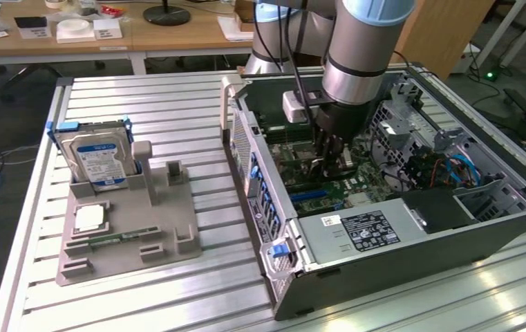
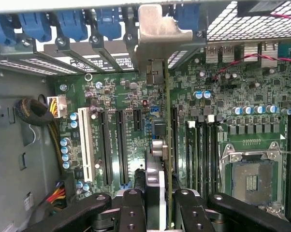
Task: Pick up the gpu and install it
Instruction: 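Insert the gpu into the slot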
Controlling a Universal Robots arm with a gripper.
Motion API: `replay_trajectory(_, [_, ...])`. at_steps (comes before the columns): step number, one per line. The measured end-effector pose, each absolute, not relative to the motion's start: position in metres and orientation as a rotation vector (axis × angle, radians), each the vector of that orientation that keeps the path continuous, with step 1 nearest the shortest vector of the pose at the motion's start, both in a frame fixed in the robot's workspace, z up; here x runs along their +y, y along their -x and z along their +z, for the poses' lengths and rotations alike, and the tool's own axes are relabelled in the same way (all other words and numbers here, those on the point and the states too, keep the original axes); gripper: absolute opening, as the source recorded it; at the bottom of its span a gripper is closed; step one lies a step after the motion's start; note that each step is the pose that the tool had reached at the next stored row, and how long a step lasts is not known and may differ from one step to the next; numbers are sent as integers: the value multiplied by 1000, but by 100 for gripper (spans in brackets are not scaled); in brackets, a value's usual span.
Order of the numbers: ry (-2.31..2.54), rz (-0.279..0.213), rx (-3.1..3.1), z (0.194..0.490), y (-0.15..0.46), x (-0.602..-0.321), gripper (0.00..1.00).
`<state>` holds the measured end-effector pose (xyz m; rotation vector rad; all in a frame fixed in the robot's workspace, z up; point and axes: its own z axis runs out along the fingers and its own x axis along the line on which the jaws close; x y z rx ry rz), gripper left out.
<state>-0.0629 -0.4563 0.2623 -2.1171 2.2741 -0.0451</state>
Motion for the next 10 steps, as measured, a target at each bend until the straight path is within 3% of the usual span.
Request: replay_trajectory(10, [2111, -31, 2268, 259, 64, -456, 28])
